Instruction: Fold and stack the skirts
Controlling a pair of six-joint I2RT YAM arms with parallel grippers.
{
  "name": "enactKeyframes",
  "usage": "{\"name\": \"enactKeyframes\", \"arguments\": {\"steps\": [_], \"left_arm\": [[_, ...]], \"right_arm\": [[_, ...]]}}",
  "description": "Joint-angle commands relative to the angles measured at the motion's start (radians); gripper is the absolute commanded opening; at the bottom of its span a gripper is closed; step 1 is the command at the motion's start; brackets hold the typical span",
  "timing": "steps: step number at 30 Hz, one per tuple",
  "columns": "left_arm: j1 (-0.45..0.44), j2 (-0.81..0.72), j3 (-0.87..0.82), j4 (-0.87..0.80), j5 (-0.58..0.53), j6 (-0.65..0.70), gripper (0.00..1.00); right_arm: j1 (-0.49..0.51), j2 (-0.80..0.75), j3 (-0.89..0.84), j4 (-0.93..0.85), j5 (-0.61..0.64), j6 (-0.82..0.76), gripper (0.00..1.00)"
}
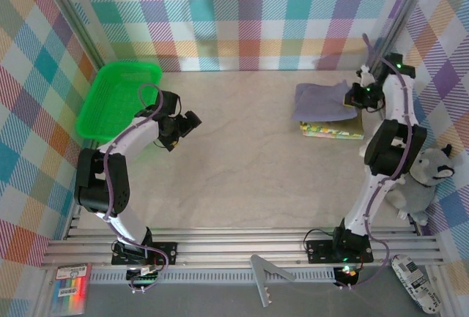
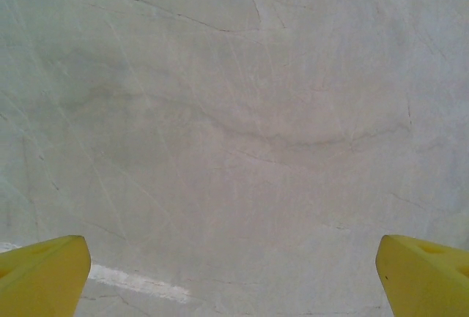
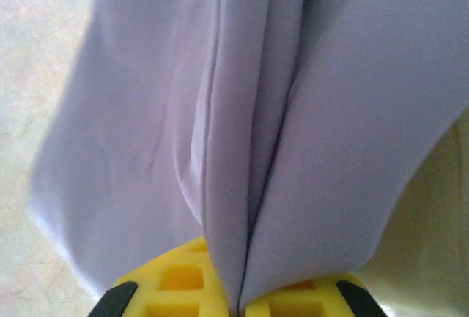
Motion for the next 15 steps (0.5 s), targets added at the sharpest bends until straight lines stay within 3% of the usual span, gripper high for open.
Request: {"name": "enactKeyframes", "arguments": {"steps": [1, 8, 15], "left_arm": [[0.007, -0.027, 0.037, -0.075, -0.032, 0.035, 1.0], [0.008, -0.06, 0.031, -0.09, -0.059, 0.035, 1.0], [0.008, -0.056, 0.036, -0.095, -0.057, 0.035, 1.0]], "right_arm": [[-0.034, 0.035, -0.024, 0.053, -0.166, -0.114, 0.0], [-0.062, 0.055, -0.041, 0.095, -0.126, -0.167, 0.0], [-0.062, 0.066, -0.008, 0.11, 0.03, -0.216, 0.0]]}}
